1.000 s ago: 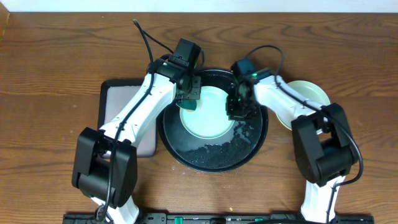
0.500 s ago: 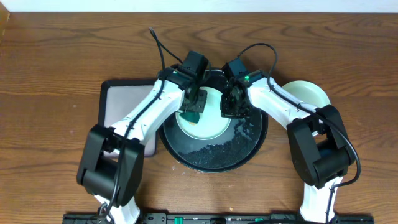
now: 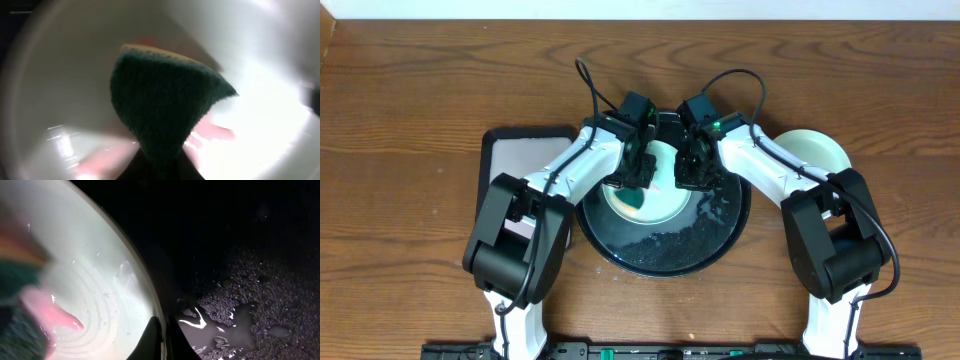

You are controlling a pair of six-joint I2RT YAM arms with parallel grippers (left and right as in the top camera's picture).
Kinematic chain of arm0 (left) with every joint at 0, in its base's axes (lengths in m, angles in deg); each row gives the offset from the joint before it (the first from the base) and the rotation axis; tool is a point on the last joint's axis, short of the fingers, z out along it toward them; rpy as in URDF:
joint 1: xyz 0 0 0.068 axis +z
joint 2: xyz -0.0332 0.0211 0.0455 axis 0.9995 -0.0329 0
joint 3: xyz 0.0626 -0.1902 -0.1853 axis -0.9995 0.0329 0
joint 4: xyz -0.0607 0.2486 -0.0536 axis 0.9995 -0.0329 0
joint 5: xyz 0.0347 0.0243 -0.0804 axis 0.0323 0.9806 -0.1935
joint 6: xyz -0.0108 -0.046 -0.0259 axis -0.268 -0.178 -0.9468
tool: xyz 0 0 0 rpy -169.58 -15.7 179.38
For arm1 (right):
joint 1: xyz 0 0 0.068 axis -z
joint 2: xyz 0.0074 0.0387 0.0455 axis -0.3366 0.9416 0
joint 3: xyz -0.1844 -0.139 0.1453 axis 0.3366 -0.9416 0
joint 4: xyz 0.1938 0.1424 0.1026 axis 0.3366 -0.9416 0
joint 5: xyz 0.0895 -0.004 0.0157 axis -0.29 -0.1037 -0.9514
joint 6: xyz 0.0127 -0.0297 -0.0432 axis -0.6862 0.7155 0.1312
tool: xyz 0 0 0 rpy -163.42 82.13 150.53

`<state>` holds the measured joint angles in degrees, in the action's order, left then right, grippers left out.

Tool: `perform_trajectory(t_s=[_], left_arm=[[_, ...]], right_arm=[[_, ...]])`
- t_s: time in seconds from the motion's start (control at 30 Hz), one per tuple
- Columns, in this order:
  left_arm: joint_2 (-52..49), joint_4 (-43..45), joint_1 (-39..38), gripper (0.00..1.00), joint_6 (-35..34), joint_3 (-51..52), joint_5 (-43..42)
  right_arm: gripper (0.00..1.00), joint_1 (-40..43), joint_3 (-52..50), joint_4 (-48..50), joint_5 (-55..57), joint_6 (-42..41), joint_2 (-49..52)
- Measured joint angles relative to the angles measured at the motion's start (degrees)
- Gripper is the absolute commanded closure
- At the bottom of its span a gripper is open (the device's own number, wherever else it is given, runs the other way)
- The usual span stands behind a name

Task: Clean dirty plates on tray and stack at the side
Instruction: 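Scrub the second pale green plate with the sponge in the left gripper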

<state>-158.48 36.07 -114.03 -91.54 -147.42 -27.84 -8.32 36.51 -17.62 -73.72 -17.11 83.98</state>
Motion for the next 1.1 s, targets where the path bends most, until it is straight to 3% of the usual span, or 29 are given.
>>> perform_trajectory(t_s=[0.13, 0.27, 0.43, 0.6, 0.8, 0.97, 1.1], left_arm=[[-0.28, 0.37, -0.44, 0.93, 5.11, 0.02, -11.23], [-0.42, 3.30, -1.18, 0.93, 6.01, 0.02, -13.66], [-0.44, 7.41, -1.16, 0.93, 2.73, 0.04, -5.16], [-0.44, 9.46, -1.22, 0.93, -4.44, 0.04, 9.25], [-0.44, 5.99, -1.66, 0.92, -8.79, -0.15, 14.08], [-0.44, 1.36, -1.07, 0.92, -6.97, -0.70, 9.57], [-0.44, -1.99, -0.04, 0.92, 0.74, -0.79, -1.95]], right_arm=[[0.99, 0.00, 0.00, 0.00, 0.00, 0.00, 0.00], [0.99, 0.00, 0.00, 0.00, 0.00, 0.00, 0.00], [0.99, 0.00, 0.02, 0.00, 0.04, 0.00, 0.00], [0.99, 0.00, 0.02, 0.00, 0.04, 0.02, 0.00], [0.99, -0.02, 0.07, 0.22, 0.17, 0.02, 0.00], [0.99, -0.07, 0.07, 0.37, 0.28, 0.15, 0.00], [0.99, -0.07, 0.11, 0.35, 0.42, 0.17, 0.00]])
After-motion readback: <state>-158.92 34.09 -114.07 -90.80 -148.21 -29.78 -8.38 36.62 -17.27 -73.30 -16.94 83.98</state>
